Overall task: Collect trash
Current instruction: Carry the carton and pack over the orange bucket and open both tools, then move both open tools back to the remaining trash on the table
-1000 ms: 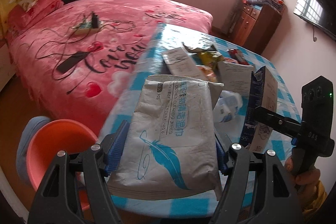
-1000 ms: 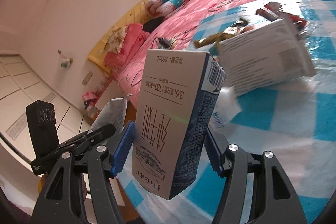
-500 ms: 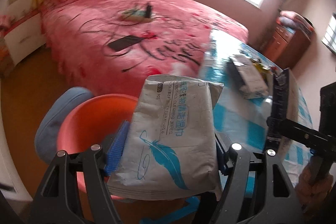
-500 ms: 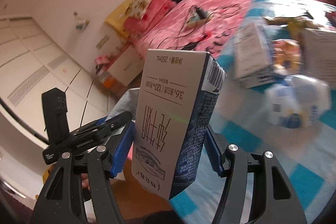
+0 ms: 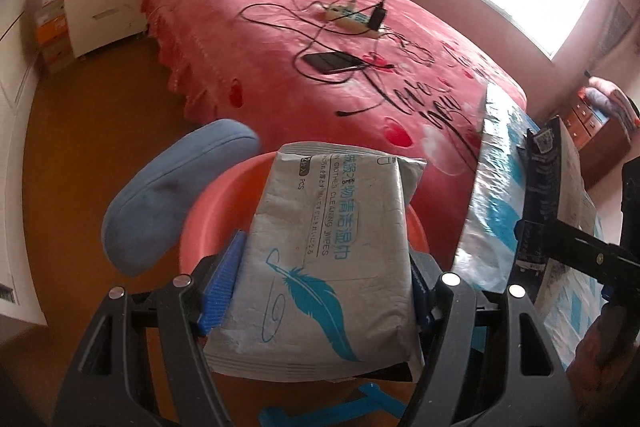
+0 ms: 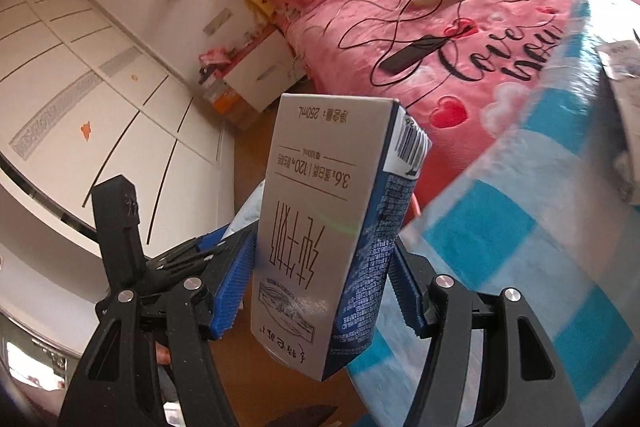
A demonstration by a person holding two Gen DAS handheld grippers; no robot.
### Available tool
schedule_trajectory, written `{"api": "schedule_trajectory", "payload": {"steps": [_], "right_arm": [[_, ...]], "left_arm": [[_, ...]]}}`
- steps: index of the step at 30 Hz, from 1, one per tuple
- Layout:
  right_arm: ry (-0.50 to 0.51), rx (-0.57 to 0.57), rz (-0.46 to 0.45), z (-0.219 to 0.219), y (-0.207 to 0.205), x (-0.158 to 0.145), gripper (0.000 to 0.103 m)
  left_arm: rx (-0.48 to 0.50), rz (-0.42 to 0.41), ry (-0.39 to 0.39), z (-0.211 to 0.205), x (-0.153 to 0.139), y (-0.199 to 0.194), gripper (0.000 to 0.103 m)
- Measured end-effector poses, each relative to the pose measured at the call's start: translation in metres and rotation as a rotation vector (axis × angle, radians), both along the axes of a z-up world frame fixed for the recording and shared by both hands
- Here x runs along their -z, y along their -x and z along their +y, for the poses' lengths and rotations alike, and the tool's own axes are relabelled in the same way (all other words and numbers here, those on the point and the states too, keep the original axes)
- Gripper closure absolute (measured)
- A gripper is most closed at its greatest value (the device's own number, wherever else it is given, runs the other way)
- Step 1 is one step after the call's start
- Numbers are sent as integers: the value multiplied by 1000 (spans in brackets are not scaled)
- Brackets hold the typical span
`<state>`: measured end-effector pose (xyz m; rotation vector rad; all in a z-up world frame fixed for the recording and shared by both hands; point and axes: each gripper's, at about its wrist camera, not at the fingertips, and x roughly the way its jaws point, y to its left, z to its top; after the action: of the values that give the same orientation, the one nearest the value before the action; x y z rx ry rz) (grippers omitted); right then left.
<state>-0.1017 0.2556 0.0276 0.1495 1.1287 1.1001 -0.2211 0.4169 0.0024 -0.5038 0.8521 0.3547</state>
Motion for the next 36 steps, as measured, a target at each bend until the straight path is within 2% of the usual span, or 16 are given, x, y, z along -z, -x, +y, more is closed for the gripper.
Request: {"api": "schedule_trajectory", "payload": {"steps": [8, 9, 10, 12, 16, 22, 36], "right_arm": [[30, -57, 12, 38, -1, 8, 37], [39, -59, 3, 41, 0, 8, 32], [55, -51, -13, 45, 0, 9, 21], [69, -23, -32, 45, -3, 11, 15], [50, 42, -31, 28, -11, 8, 15], [44, 140, -127, -7, -13, -11, 15], [62, 257, -224, -68, -4, -31, 14]], "left_arm": [[-25, 14, 17, 9, 13, 4, 31], [-28, 27, 11, 9, 15, 2, 31], [-34, 44, 4, 9, 17, 1, 28], [-41, 69, -5, 10, 20, 1, 24], [-60, 87, -35, 10, 22, 2, 22], [-45, 69, -88, 3, 13, 0, 22], [56, -22, -139, -36, -27, -22, 22]]}}
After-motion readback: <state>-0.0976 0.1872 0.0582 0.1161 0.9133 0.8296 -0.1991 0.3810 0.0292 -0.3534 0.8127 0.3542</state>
